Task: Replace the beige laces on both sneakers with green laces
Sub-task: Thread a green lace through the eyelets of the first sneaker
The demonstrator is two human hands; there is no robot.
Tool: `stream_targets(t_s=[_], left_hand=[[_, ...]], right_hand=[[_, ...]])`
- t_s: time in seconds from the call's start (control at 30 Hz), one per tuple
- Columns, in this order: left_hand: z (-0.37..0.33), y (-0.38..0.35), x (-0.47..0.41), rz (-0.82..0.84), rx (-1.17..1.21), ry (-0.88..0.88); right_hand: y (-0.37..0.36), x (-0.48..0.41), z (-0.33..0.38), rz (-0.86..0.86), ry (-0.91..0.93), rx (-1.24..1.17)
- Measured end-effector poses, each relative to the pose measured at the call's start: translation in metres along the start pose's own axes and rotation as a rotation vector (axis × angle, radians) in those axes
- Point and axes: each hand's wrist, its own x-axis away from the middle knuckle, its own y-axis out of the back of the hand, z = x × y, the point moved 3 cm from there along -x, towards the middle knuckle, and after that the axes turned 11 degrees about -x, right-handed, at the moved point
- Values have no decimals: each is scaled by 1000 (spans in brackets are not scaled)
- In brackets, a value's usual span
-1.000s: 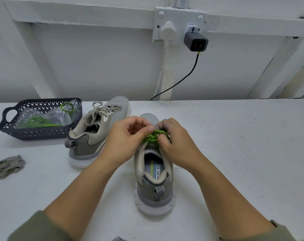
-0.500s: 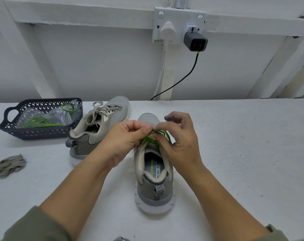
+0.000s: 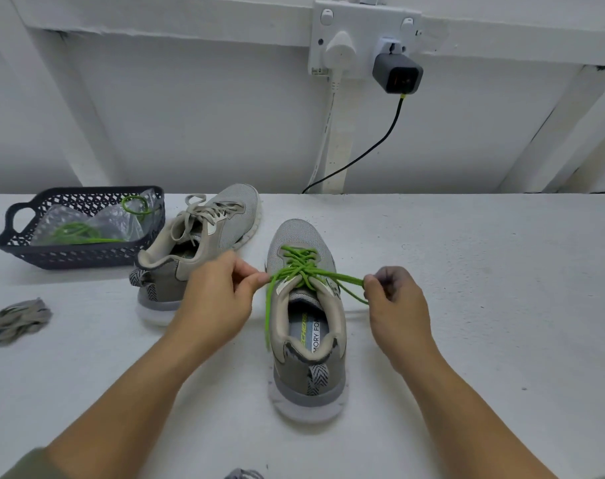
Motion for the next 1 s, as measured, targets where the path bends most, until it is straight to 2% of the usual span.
stream_targets(t_s=[0.13, 0.2, 0.27, 0.33, 0.4, 0.47, 0.53, 0.67, 0.73, 0.87, 1.0], left_hand=[[11, -6, 6, -67, -80, 1], [16, -11, 2, 24, 105, 52], [12, -11, 1, 152, 447, 165], [7, -11, -1, 259, 591, 232], [5, -11, -6, 344, 455, 124], [-2, -7, -13, 396, 169, -126], [-9, -4, -19, 463, -3, -303], [-13, 1, -28, 516, -164, -323], [-15, 2, -27, 504, -244, -324], [-28, 10, -19, 440, -255, -235], [-59, 26, 1, 267, -354, -237]], right_hand=[[2, 2, -10, -34, -90, 99], [4, -1, -6, 59, -110, 87], [6, -5, -1, 201, -115, 85], [7, -8, 4, 370, -98, 171], [6, -10, 9, 535, -84, 247], [2, -7, 15, 671, -120, 224], [0, -5, 18, 692, -178, 214], [1, -2, 40, 531, -10, 483], [-1, 4, 56, 464, 76, 520], [-12, 13, 75, 487, 76, 584], [-15, 14, 76, 535, 33, 680]])
